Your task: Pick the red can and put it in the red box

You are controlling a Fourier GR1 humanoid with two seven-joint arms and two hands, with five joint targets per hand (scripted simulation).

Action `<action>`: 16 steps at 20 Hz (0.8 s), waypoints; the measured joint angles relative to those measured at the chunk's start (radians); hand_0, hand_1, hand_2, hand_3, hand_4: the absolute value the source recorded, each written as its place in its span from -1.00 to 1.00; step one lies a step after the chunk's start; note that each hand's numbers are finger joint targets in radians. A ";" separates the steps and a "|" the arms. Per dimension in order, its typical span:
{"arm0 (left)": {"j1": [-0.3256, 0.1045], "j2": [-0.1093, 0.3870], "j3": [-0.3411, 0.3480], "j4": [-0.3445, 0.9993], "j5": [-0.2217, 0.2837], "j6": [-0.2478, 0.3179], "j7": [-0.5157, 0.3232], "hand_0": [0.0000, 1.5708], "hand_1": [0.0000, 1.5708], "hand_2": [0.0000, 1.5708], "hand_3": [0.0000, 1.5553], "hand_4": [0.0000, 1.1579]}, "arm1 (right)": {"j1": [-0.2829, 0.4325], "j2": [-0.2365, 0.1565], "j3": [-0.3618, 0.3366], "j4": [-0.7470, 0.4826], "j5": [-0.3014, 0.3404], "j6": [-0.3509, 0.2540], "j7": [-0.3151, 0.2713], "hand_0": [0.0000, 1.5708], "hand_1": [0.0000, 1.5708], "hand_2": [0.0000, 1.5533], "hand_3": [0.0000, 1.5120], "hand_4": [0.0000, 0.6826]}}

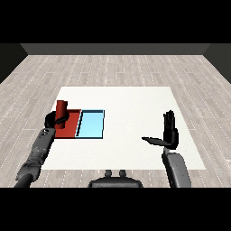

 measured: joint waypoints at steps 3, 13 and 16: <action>-0.041 -0.019 0.000 0.134 -0.030 0.010 -0.020 0.05 0.05 0.10 0.19 0.42 | -0.024 0.012 0.018 0.040 0.043 -0.022 -0.004 -1.00 -1.00 -1.00 -1.00 -1.00; -0.095 -0.053 -0.018 0.372 -0.089 -0.099 -0.061 -1.00 -1.00 -1.00 -1.00 -0.53 | -0.062 0.016 0.001 0.130 0.073 -0.027 -0.040 -1.00 -1.00 -1.00 -1.00 -1.00; -0.130 -0.036 -0.054 0.410 -0.135 -0.120 -0.025 -1.00 -1.00 -1.00 -1.00 -1.00 | -0.057 0.025 0.005 0.137 0.077 -0.023 -0.059 -1.00 -1.00 -1.00 -1.00 -1.00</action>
